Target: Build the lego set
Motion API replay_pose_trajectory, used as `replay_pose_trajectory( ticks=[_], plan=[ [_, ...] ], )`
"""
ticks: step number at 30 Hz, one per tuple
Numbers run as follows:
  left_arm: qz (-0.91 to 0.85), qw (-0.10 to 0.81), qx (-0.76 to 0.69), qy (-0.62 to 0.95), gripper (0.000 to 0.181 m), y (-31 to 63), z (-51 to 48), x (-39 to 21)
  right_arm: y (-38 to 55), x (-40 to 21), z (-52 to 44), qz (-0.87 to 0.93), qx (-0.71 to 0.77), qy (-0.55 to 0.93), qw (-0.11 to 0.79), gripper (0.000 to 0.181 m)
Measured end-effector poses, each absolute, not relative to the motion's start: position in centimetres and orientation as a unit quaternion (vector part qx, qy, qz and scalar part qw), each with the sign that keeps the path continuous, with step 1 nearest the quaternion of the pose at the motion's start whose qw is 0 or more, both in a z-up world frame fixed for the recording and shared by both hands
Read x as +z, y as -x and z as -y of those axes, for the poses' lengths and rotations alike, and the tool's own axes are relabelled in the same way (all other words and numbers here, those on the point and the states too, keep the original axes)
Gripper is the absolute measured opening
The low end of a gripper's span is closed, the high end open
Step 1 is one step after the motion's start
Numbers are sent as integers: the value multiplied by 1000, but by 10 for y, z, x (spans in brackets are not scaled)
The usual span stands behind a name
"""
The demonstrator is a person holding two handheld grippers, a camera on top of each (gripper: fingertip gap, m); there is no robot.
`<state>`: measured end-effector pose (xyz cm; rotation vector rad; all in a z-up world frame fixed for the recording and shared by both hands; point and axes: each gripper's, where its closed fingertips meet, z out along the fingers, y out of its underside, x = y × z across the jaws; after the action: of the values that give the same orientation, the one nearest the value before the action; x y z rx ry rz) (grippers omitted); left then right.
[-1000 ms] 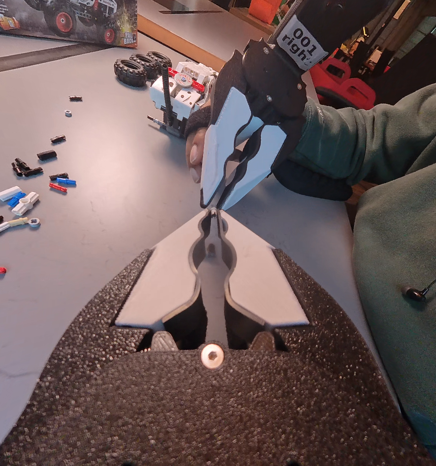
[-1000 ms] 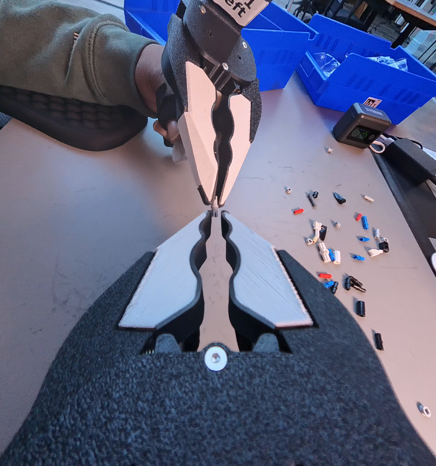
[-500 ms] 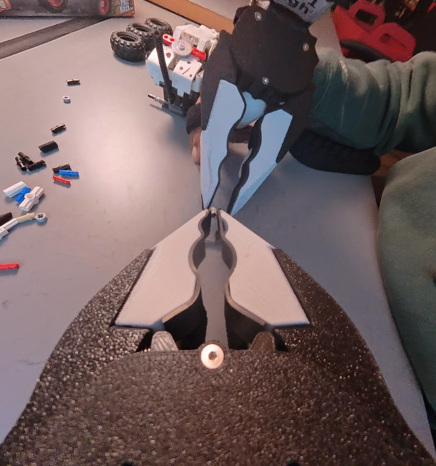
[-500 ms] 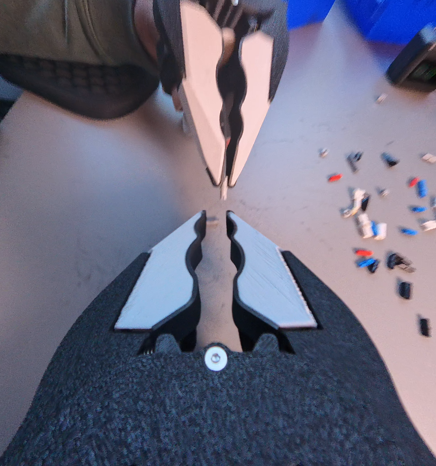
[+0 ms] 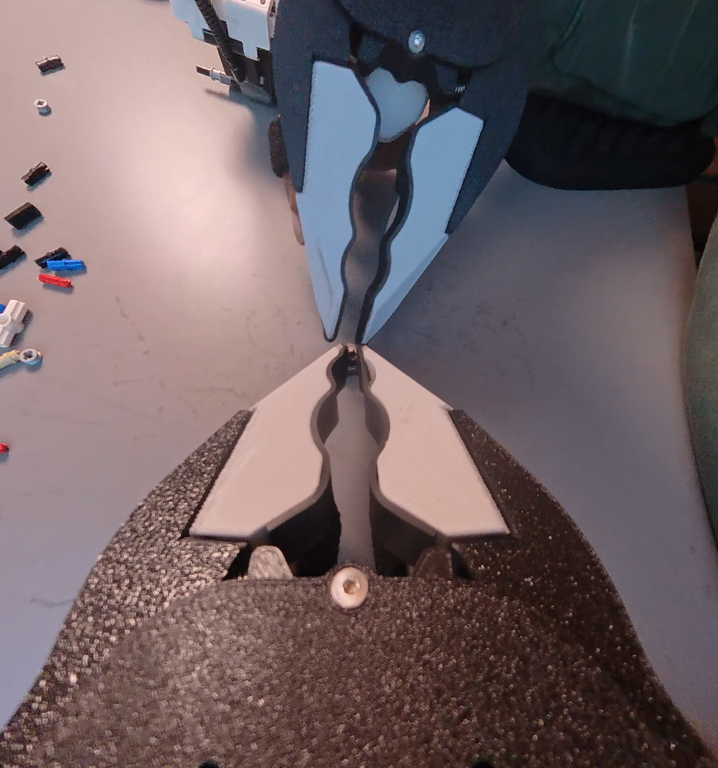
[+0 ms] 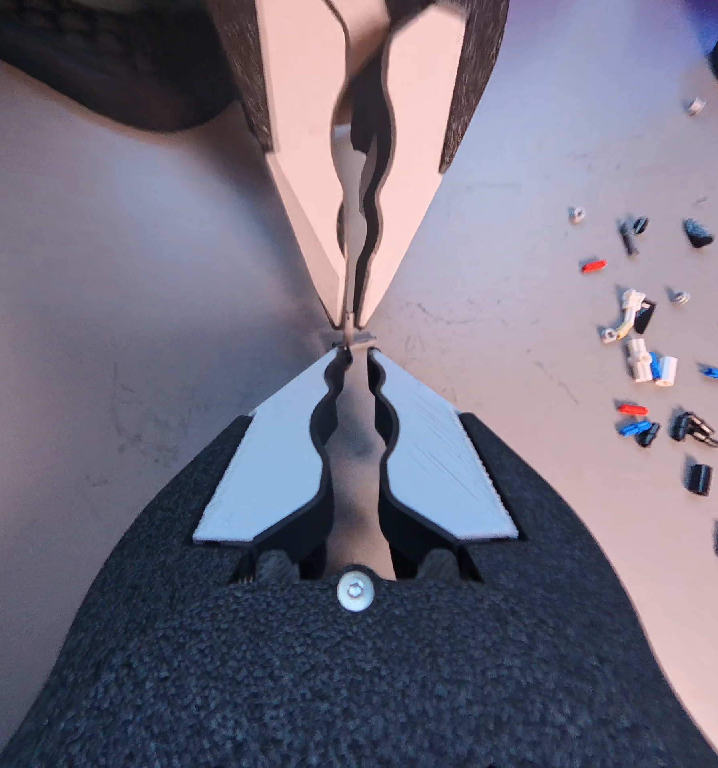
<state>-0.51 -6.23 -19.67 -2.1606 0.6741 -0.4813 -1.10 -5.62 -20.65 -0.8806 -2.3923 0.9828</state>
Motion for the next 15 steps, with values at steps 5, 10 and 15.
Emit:
replay_pose_trajectory(
  ticks=[5,10,15],
  plan=[
    [-256,415,-209,848,4,5,62,-190,12,-198,62,852,370,303,212,5],
    [-249,421,-212,846,4,5,60,-189,14,-200,63,853,366,301,219,4],
    [-239,430,-224,841,4,5,57,-187,15,-200,62,850,370,302,221,4]
  ],
)
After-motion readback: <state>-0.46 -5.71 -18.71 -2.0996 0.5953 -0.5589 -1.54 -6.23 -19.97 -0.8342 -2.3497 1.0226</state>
